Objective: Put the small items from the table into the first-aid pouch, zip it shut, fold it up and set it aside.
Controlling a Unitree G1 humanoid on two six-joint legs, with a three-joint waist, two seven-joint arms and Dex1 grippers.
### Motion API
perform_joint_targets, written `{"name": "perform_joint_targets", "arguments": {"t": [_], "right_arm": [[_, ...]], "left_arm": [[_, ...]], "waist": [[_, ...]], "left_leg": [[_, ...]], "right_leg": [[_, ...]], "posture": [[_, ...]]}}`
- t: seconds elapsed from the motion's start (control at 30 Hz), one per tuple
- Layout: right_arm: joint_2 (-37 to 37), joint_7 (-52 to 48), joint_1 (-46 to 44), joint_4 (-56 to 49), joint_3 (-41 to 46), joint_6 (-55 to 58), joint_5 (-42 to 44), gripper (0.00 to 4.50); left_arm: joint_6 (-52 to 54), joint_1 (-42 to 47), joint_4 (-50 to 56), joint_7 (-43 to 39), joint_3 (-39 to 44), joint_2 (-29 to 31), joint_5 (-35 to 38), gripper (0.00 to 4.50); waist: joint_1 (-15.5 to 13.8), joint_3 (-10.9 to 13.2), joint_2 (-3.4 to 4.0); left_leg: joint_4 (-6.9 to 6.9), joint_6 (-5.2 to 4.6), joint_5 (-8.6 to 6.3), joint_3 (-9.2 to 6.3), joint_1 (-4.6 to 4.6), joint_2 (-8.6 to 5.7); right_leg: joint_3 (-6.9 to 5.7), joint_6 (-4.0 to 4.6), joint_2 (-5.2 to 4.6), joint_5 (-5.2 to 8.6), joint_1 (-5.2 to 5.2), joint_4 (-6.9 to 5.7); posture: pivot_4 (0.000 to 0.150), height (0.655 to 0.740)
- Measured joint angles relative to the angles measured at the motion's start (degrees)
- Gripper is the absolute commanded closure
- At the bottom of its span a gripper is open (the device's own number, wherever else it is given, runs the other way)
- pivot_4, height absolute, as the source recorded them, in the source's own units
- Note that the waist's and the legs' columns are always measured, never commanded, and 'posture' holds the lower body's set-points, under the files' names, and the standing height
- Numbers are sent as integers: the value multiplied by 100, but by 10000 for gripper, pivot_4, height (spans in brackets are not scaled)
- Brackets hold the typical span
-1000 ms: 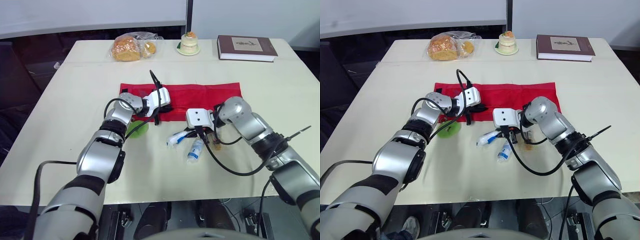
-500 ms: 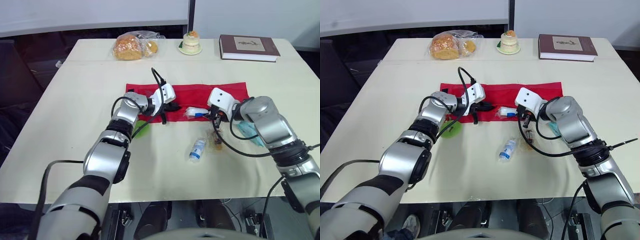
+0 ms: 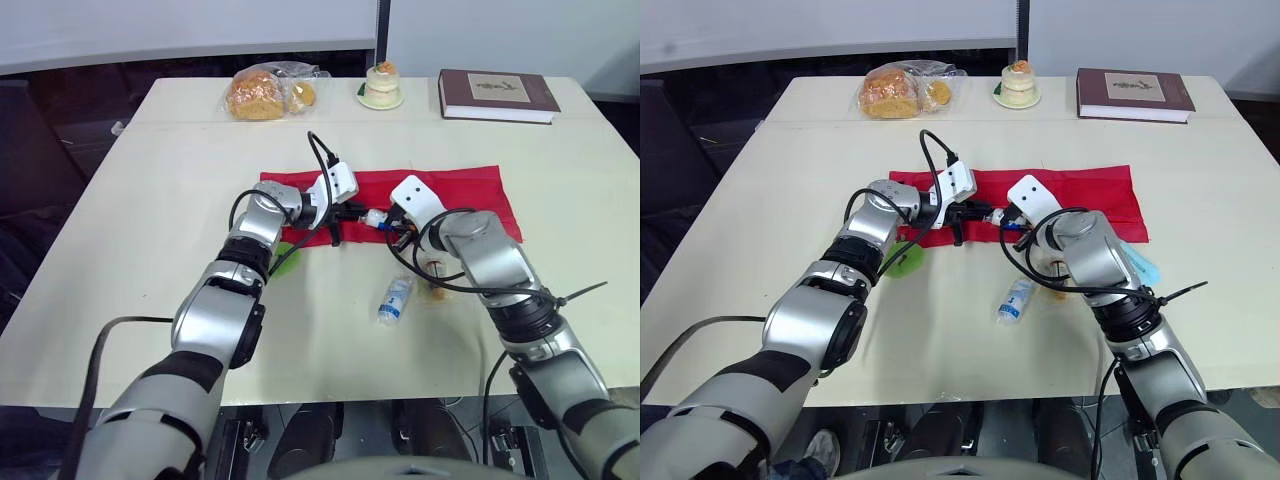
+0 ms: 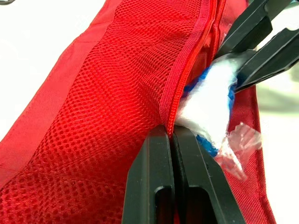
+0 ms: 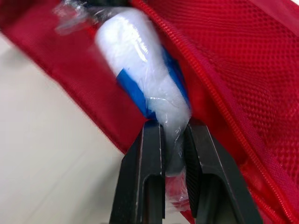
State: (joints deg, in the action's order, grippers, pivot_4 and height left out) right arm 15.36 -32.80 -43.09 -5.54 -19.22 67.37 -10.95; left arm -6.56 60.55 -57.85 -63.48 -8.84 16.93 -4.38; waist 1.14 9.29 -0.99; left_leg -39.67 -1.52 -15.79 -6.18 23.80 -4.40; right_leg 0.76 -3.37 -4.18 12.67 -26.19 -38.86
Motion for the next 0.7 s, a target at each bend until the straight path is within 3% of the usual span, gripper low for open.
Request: {"name": "perform_joint_targets", "arguments": {"t": [0.33, 0.7], "right_arm": [[-52, 469, -123, 192, 313, 289, 211, 44740], [-1336, 1179, -184, 310, 1337, 799, 701, 44740]], "left_arm": [[1, -13, 123, -62, -12, -10, 9, 45000], [1, -68, 269, -15, 10, -31, 8, 45000]], "waist": [[8, -1, 1], [137, -2, 3]], "left_leg": [[0, 0, 0, 0, -1, -2], [16, 5, 3, -2, -3, 1]], "right_leg": [[1, 0, 0, 0, 0, 0], [4, 0, 1, 0, -6, -1]], "posture": [[1500, 7289], [1500, 7289]]}}
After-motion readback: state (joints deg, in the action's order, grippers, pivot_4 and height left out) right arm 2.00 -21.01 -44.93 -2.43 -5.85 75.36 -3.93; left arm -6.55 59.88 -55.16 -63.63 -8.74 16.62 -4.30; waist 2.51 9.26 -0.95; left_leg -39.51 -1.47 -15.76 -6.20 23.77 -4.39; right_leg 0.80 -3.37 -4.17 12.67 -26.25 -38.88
